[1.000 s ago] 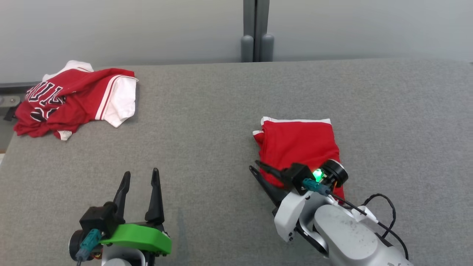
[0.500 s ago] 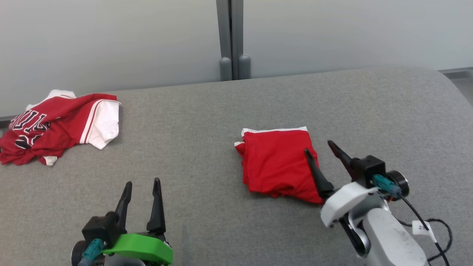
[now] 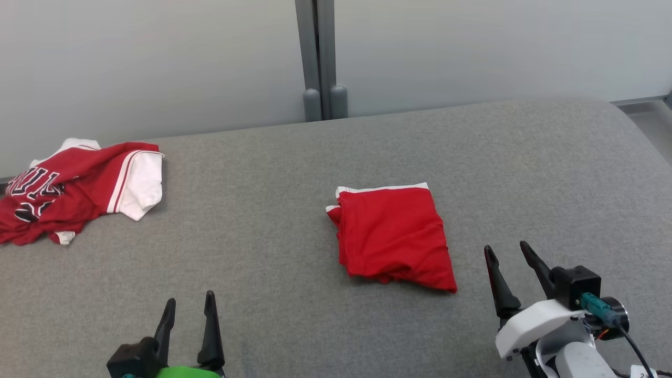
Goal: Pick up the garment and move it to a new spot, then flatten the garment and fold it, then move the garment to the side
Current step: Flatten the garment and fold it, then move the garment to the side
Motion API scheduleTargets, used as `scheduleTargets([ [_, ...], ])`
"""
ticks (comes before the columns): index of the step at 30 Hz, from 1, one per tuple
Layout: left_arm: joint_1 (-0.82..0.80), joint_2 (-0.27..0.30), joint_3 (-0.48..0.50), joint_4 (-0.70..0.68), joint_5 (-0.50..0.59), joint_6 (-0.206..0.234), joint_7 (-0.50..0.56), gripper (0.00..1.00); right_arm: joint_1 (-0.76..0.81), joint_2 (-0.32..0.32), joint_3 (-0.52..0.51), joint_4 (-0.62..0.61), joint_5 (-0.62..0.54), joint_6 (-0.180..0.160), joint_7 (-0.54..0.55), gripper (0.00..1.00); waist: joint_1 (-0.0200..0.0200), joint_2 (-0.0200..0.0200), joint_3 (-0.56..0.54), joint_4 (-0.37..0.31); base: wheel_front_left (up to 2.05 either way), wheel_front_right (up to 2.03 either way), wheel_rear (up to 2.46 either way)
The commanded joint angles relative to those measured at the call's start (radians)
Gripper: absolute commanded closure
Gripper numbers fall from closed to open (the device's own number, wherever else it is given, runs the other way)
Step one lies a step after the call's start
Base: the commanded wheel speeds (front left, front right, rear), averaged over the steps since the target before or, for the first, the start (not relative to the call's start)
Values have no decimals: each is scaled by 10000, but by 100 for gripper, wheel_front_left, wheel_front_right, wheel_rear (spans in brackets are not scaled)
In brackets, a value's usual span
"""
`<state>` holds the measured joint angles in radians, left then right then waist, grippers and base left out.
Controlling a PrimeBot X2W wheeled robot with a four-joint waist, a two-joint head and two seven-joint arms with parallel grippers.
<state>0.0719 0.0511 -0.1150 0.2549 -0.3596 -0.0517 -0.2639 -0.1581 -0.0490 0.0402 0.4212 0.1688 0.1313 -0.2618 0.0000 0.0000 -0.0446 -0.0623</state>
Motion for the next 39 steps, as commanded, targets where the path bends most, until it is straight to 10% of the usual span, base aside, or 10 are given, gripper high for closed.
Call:
scheduleTargets([
  [1, 114, 6, 49, -22, -47, 51, -7, 0, 182, -29, -23, -69, 81, -11, -44, 0, 0, 0, -8, 17, 0, 0, 0],
  [25, -248, 3, -133, 27, -148, 135, -7, 0, -295, -29, -40, 309, -84, -11, 104, 0, 0, 0, 234, 346, 0, 0, 0],
  [39, -571, 5, -298, -36, -202, 198, -7, 0, -2642, -41, -435, 1117, -554, -11, 3632, 0, 0, 0, 942, 1401, 0, 0, 0],
])
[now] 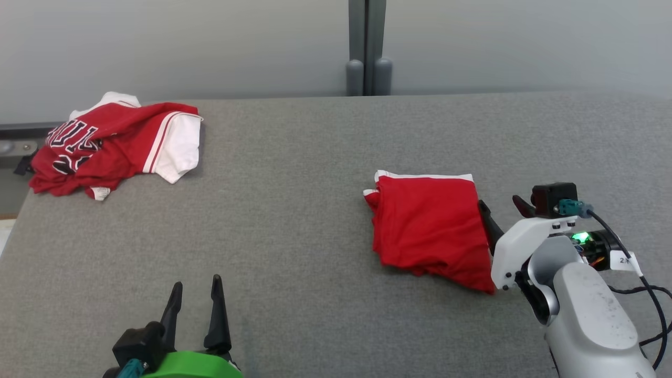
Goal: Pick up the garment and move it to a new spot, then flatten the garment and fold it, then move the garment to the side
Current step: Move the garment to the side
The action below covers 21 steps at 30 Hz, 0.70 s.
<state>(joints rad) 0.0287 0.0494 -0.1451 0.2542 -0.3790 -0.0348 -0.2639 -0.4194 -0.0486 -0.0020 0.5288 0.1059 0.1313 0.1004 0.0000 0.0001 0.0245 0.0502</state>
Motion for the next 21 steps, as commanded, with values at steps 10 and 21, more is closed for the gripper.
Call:
scheduleTargets([
  [10, -376, 22, -21, -102, -9, 14, -7, 0, -661, -745, 19, 1046, 684, -11, 1711, 0, 0, -1, 901, 1009, 0, 0, 0],
  [21, -538, 22, -86, -98, 129, -101, -7, 0, -928, -1023, 821, 1897, 1664, -11, 2616, 54, 0, -1, 1191, 1130, 0, 0, 0],
])
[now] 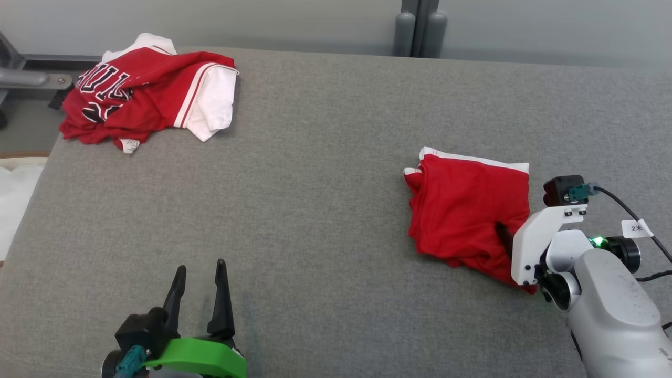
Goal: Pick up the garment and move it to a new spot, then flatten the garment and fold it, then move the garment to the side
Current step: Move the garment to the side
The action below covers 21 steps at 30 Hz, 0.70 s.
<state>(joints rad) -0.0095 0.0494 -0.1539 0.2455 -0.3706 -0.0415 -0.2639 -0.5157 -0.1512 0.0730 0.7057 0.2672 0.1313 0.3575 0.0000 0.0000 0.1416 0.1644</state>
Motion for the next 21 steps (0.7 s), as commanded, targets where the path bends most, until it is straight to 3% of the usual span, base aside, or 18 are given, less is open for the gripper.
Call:
scheduleTargets([
  [1, -168, 22, -10, -9, 73, -36, -7, 0, 41, 22, 182, 161, 94, -7, 19, 66, 0, 0, 40, -38, 0, 0, 0],
  [3, -220, 22, -36, -27, 133, -63, -7, 0, -32, 17, 397, 143, 149, -7, -136, 95, 0, 0, 104, -125, 0, 0, 0],
  [4, -251, 22, -62, -40, 159, -83, -7, 0, -82, -7, 463, 122, 141, -7, -257, 100, 0, 0, 132, -165, 0, 0, 0],
  [12, -545, 22, -131, -344, 507, -177, -7, 0, -829, -413, 628, 75, -397, -13, -1352, 100, 0, 0, 569, -1136, 0, 0, 0],
  [21, -1280, 165, -329, -681, 992, -290, -7, 0, -1752, -934, 14, 30, -676, -13, -1845, 100, 0, 0, 1753, -3023, 0, 0, 0],
])
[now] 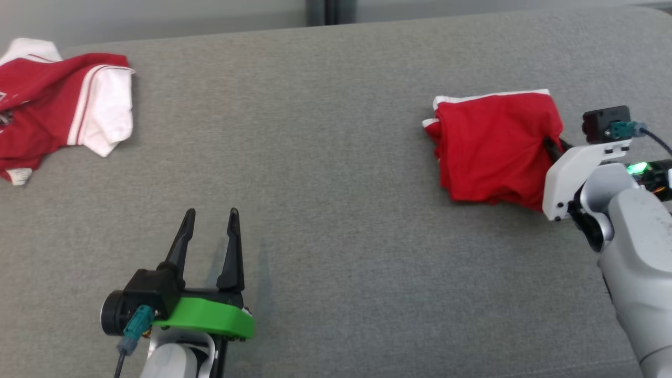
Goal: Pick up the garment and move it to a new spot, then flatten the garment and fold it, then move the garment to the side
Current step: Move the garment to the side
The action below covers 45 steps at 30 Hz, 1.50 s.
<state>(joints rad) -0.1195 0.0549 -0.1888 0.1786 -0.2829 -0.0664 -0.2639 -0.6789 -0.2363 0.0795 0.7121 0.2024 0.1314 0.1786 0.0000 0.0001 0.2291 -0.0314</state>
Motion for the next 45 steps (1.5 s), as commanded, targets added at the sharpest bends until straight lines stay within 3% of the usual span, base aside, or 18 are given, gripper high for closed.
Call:
scheduleTargets([
  [1, -287, 156, -1, -38, 152, -44, -7, 0, -189, -122, -160, -57, -38, -15, -146, 100, 0, -1, 1045, -1307, 0, 0, 0],
  [7, -780, 438, -131, -131, 287, -97, 159, 0, -449, -127, -818, 22, -173, -15, -641, 100, 0, -1, 1771, -2379, 0, 0, 0],
  [14, -1171, 556, -308, -237, 410, -126, 380, 0, -590, 115, -1313, 309, -239, -15, -1097, 100, 0, -1, 2131, -2802, 0, 0, 0],
  [22, -1301, 658, -405, -374, 404, -55, 462, 0, -1184, 55, -1394, 574, -434, -15, -1451, 100, 0, -1, 2325, -2487, 0, 0, 0],
  [38, -1468, 772, -412, -702, 282, 126, 446, 0, -3310, -1950, -2308, 1801, -1927, -15, -1640, 100, 0, -1, 2910, -1315, 0, 0, 0],
  [39, -1468, 783, -417, -703, 280, 133, 436, 0, -3359, -2010, -2427, 1856, -2067, -15, -1841, 96, 0, -1, 2939, -1269, 0, 0, 0],
  [41, -1472, 798, -429, -698, 269, 151, 415, 0, -3421, -2055, -2506, 1889, -2327, -15, -2336, 18, 0, -1, 2976, -1211, 0, 0, 0],
  [42, -1475, 804, -430, -691, 259, 153, 403, 0, -3443, -2110, -2653, 2000, -2458, -15, -2502, 0, 0, -1, 2991, -1185, 0, 0, 0],
  [45, -1500, 773, -455, -656, 250, 165, 397, 0, -3569, -2019, -2996, 2180, -2827, -15, -2954, 0, 0, -1, 2996, -1126, 0, 0, 0],
])
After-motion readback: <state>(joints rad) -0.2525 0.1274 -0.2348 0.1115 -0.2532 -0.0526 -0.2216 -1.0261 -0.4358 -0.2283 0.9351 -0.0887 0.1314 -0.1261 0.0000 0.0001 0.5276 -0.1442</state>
